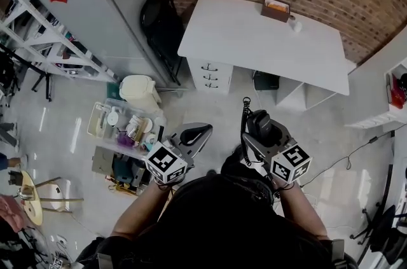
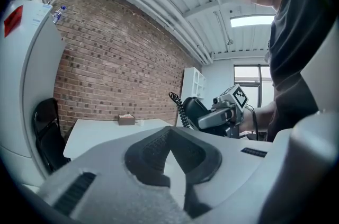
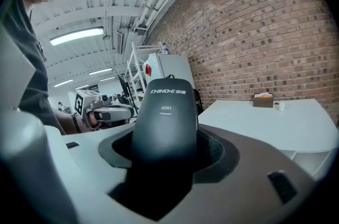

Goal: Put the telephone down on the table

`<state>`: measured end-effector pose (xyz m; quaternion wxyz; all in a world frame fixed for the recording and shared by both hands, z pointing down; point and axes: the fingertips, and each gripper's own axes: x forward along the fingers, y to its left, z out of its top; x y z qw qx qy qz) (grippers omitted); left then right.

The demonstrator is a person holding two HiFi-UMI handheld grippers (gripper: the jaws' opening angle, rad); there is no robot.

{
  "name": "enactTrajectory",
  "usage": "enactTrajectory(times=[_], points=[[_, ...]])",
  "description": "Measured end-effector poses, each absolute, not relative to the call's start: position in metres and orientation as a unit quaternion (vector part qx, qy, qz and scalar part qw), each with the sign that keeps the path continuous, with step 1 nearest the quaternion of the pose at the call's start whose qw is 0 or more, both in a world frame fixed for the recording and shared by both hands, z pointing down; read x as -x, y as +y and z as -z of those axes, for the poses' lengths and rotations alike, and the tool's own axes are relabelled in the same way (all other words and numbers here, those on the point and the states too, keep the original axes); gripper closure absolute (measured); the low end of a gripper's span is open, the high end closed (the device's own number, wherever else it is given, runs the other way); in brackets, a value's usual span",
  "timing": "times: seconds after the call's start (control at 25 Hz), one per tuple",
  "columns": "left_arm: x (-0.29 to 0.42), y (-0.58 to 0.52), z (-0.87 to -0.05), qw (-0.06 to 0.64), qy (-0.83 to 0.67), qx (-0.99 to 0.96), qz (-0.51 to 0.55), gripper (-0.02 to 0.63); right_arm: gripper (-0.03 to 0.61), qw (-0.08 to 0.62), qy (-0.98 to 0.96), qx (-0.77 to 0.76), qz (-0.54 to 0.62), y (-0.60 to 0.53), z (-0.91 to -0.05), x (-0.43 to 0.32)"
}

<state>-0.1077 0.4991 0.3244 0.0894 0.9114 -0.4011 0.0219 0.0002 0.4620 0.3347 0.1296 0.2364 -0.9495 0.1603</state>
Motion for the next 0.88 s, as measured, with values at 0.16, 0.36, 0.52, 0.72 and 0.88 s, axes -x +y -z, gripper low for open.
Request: enactTrajectory(times=[0.16, 0.36, 0.52, 0.72, 0.88], points=[[0.087, 0.445, -0.323, 0.090, -0.393, -0.915, -0.022, 0.606, 0.298, 0.127, -0.947, -0.248, -0.162, 0.410, -0.335, -0.022], [0.047, 0.372, -0.319, 0.089, -0.371, -0.924, -0.025, 0.606, 0.298, 0.133, -0.942, -0.269, -0.153, 0.338, -0.334, -0.064], [0.032, 0.325, -0.318, 0.093, -0.376, -0.922, -0.022, 0.606, 0.298, 0.137, -0.936, -0.283, -0.157, 0.297, -0.334, -0.096], [0.020, 0.283, -0.313, 0.088, -0.377, -0.922, -0.022, 0.606, 0.298, 0.130, -0.930, -0.302, -0.162, 0.265, -0.329, -0.122], [0.009, 0.266, -0.312, 0.088, -0.366, -0.926, -0.021, 0.606, 0.298, 0.124, -0.927, -0.314, -0.166, 0.250, -0.328, -0.133]])
